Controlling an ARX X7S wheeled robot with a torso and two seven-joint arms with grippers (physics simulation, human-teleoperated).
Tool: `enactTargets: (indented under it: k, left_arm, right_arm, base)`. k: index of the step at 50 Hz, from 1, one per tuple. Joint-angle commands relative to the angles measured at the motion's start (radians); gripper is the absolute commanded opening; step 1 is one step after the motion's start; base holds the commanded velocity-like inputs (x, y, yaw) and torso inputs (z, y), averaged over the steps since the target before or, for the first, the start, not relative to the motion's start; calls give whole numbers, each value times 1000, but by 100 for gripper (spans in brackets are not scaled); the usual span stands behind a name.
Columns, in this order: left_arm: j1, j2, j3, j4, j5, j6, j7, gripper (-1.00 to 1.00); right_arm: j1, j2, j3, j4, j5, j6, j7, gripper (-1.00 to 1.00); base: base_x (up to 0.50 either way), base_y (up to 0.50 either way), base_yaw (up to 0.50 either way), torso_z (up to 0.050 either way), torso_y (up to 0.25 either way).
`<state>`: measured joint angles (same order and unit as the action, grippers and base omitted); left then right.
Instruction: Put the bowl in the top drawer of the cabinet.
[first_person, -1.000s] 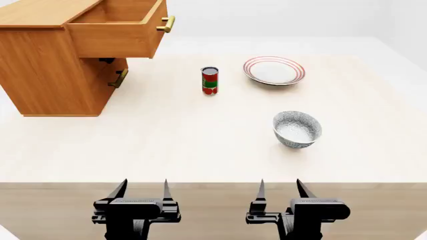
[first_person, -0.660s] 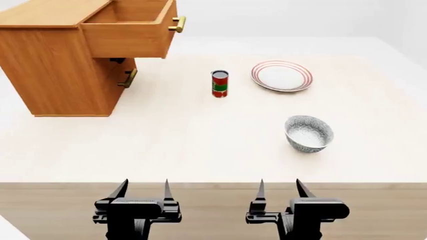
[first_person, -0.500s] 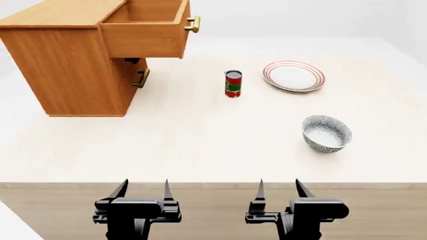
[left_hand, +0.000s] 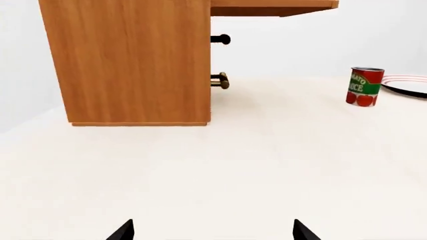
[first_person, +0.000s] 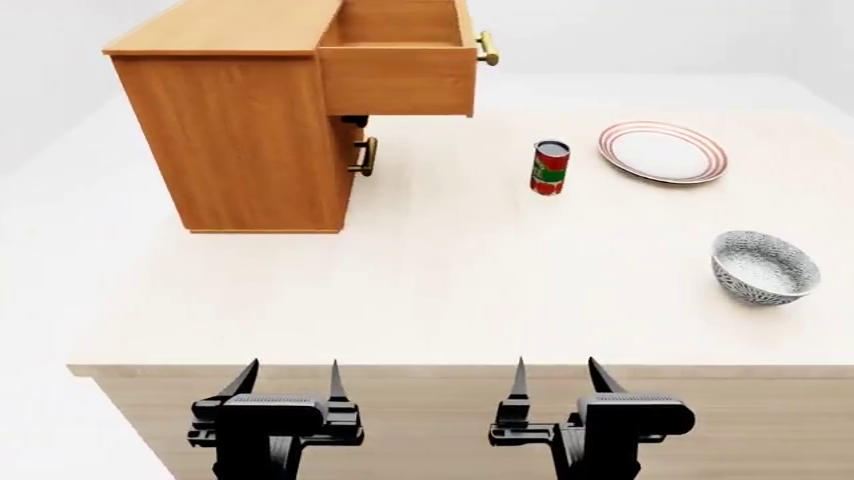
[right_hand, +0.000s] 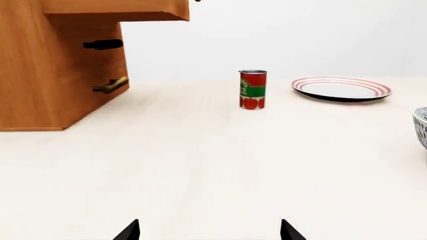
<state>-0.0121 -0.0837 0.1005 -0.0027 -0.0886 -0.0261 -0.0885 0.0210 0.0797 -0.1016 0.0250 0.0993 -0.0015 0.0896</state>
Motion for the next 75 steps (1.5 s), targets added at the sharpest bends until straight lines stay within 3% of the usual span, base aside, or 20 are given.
enactTargets:
  k: [1,12,18,24,29,38,41,48,62,75]
  left_arm:
    - [-2,-13,16,1,-18,-2,-12,100]
    - [-7,-34,30,35,-58,-53,0,100]
    - [-8,-59,41,147,-89,-142,13,100]
    - [-11,-101,28,381,-176,-331,17,100]
    - [-25,-140,-22,597,-293,-523,-6,100]
    - [-225,-194,-201,840,-639,-880,-76,100]
    - [-347,-198,-281,830,-823,-1022,-130,100]
    - [-662,-233,-338,728,-1050,-1175,-205,100]
    - [-904,-341,-246,606,-982,-1181,-138,100]
    - [-1044,-372,-278,550,-1065,-1252,-178,100]
  right_arm:
    - [-1,14,-14,-1,20,0,13,100]
    - [-4,31,-21,-39,38,35,32,100]
    - [-14,47,-16,-131,63,112,47,100]
    - [-18,79,-8,-333,105,286,70,100]
    - [4,128,25,-586,176,522,102,100]
    - [246,187,111,-865,363,964,163,100]
    - [366,156,217,-890,512,1158,168,100]
    - [658,205,230,-844,593,1338,159,100]
    - [927,281,278,-729,659,1462,123,100]
    - [1088,363,160,-557,610,1379,58,100]
  base:
    - [0,500,0,0,0]
    - [0,136,0,0,0]
    - [0,0,0,0,0]
    - [0,0,0,0,0]
    - [0,0,0,0,0]
    - [0,0,0,0,0]
    - [0,0,0,0,0]
    - [1,0,0,0,0]
    - [102,0,0,0,0]
    - [128,0,0,0,0]
